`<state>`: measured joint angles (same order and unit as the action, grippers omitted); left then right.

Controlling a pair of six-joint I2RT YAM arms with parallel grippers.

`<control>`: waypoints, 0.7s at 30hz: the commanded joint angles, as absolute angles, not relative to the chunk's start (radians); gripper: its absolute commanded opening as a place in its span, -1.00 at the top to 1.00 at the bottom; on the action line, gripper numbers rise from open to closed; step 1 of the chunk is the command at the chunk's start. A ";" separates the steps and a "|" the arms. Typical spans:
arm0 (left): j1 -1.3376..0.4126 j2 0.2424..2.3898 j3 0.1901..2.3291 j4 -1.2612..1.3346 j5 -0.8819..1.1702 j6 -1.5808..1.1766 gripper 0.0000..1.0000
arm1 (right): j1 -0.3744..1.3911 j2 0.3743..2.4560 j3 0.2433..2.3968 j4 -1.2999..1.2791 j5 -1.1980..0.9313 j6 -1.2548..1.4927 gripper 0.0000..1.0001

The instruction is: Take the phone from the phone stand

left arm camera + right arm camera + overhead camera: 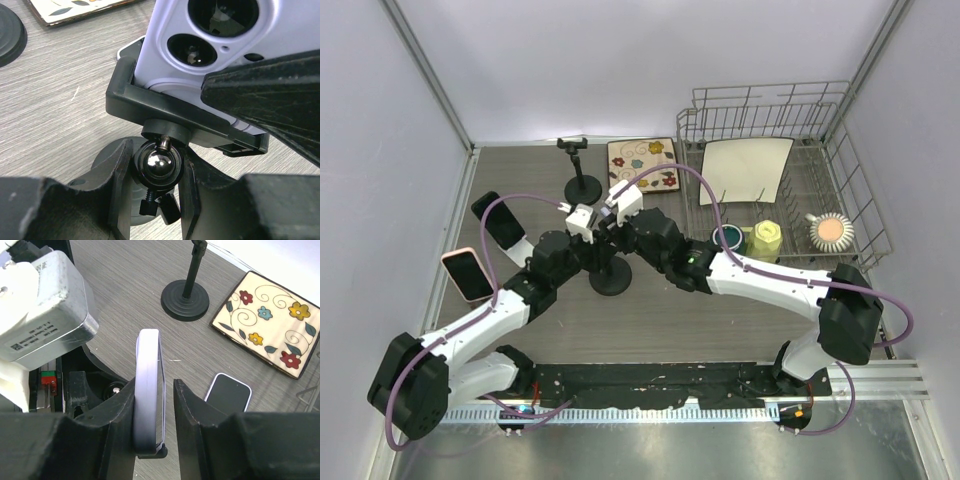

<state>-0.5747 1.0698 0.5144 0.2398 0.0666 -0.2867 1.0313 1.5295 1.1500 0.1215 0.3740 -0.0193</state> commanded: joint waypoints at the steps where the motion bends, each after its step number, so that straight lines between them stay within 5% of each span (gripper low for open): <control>1: -0.577 1.035 0.518 0.313 0.107 -0.325 1.00 | 1.009 1.526 1.187 0.209 0.368 -0.002 0.25; 14: -0.577 1.028 0.520 0.299 0.095 -0.324 1.00 | 1.008 1.585 1.204 0.192 0.368 -0.008 0.21; 16: -0.577 1.028 0.520 0.296 0.089 -0.324 1.00 | 1.008 1.586 1.206 0.192 0.373 -0.008 0.32; 21: -0.577 1.026 0.523 0.272 0.017 -0.347 1.00 | 1.009 1.574 1.219 0.152 0.373 -0.011 0.98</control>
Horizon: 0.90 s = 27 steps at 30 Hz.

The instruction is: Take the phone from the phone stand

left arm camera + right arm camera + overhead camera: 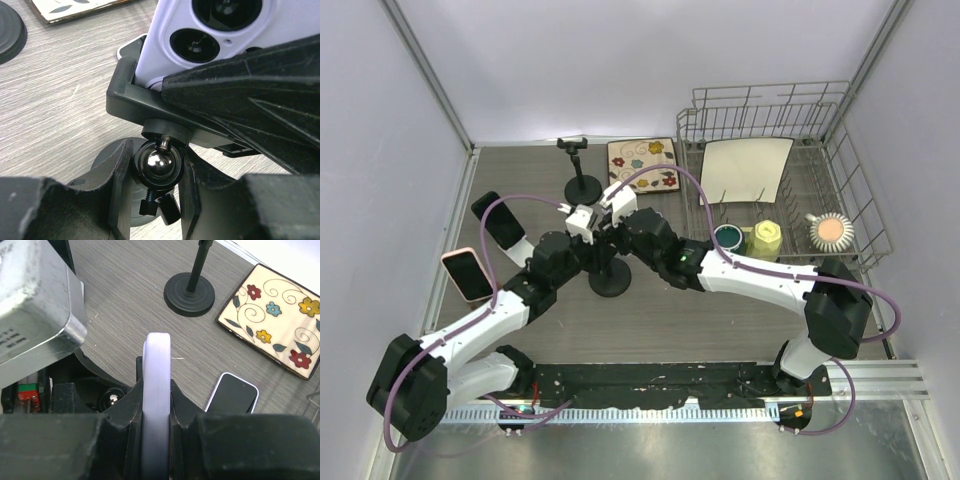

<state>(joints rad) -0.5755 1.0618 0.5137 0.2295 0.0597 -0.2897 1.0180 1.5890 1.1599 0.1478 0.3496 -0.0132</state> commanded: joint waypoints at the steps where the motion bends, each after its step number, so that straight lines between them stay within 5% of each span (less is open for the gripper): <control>1: -0.577 1.028 0.525 0.261 0.009 -0.356 1.00 | 1.008 1.568 1.221 0.143 0.370 -0.008 0.99; 9: -0.558 1.049 0.526 0.247 -0.214 -0.500 1.00 | 1.087 1.537 1.213 0.008 0.449 -0.032 0.99; 27: -0.534 0.973 0.456 0.242 -0.305 -0.646 1.00 | 1.045 1.480 1.164 -0.103 0.860 0.239 0.99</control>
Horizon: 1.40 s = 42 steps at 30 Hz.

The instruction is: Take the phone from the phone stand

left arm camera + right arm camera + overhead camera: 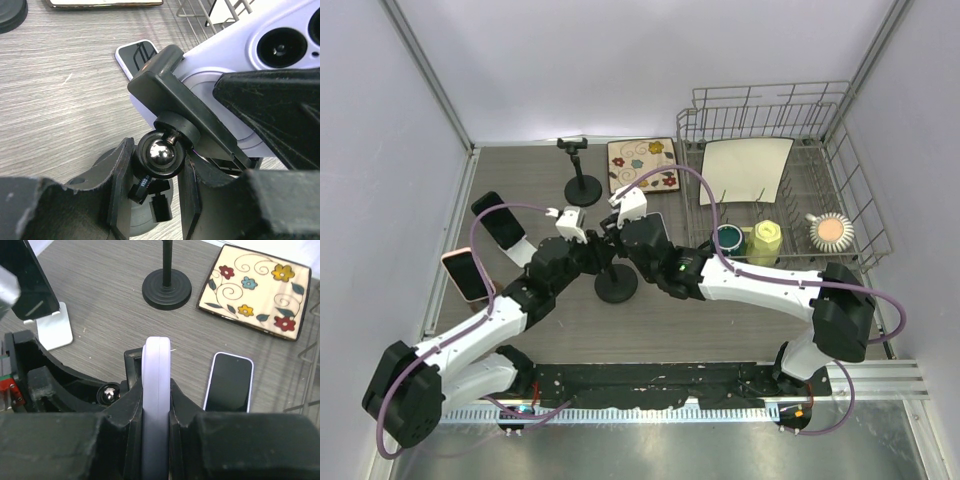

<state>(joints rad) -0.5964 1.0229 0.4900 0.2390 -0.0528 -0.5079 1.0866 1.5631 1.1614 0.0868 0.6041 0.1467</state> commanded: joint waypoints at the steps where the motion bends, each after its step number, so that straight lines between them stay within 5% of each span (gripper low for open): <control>1: -0.534 0.966 0.454 0.241 -0.308 -0.647 1.00 | 1.037 1.483 1.166 -0.106 0.870 0.248 0.99; 18: -0.534 0.927 0.437 0.229 -0.284 -0.623 1.00 | 0.994 1.531 1.238 -0.172 1.026 0.353 0.98; 29: -0.554 0.965 0.476 0.204 -0.084 -0.515 1.00 | 0.879 1.496 1.244 -0.016 0.891 0.384 0.98; 42: -0.531 1.005 0.584 0.109 -0.210 -0.327 1.00 | 0.862 1.359 1.108 0.172 0.815 0.219 0.98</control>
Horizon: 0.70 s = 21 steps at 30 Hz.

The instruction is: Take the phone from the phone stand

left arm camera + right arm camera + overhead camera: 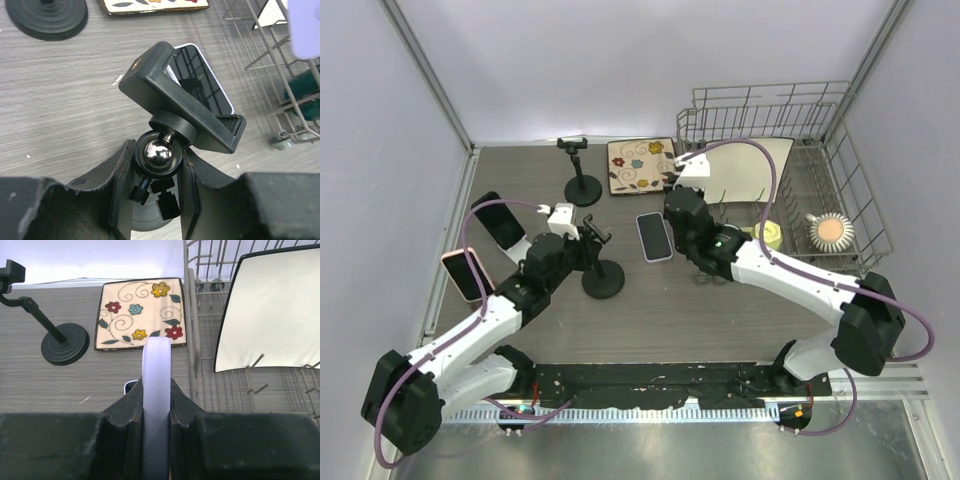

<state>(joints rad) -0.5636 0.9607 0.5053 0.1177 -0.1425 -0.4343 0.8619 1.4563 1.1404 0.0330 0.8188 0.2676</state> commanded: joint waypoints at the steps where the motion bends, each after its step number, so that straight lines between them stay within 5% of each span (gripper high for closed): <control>1: -0.523 1.020 0.607 0.117 -0.209 -0.313 1.00 | 0.862 1.335 1.095 0.172 0.808 0.215 0.98; 21: -0.290 1.627 0.975 0.425 -0.213 -0.179 0.95 | 0.862 1.091 0.942 0.080 0.744 0.118 0.99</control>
